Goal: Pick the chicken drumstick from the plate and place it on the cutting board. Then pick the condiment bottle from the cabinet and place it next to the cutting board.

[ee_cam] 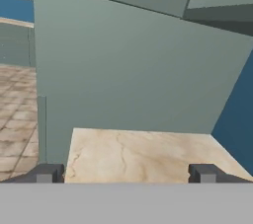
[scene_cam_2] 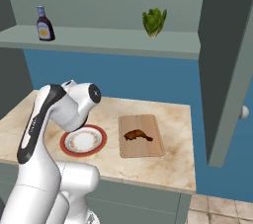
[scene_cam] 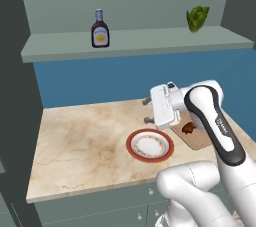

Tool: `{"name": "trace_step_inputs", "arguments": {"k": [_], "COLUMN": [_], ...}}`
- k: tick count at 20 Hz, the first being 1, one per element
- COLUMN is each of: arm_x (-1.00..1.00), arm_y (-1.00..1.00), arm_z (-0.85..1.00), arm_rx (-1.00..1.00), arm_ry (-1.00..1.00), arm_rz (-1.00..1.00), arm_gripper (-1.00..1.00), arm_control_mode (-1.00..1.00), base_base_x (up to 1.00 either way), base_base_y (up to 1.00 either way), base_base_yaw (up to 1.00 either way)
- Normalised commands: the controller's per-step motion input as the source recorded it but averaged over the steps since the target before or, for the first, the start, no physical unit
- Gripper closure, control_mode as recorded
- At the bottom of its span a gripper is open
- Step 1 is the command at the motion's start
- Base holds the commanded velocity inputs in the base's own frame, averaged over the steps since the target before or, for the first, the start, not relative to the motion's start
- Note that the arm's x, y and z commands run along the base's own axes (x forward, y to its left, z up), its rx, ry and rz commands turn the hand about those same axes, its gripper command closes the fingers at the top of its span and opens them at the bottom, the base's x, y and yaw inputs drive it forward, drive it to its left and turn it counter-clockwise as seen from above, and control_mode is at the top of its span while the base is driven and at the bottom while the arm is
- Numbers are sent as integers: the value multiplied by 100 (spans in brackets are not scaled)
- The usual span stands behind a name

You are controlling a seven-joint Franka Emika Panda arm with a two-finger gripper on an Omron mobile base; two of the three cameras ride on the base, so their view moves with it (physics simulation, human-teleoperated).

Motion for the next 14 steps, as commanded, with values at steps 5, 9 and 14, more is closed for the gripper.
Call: {"name": "trace_step_inputs", "arguments": {"k": [5,9,14], "arm_x": [-31,-27,-14], "arm_y": [6,6,6], "arm_z": [31,33,36], "arm_rx": [0,0,0], "arm_ry": [-8,-10,-7], "arm_rz": [0,0,0], "arm_gripper": [-100,-100,-100], "arm_control_mode": [-100,-100,-100], "base_base_x": [0,0,0], "base_base_y": [0,0,0], "base_base_yaw": [0,0,0]}}
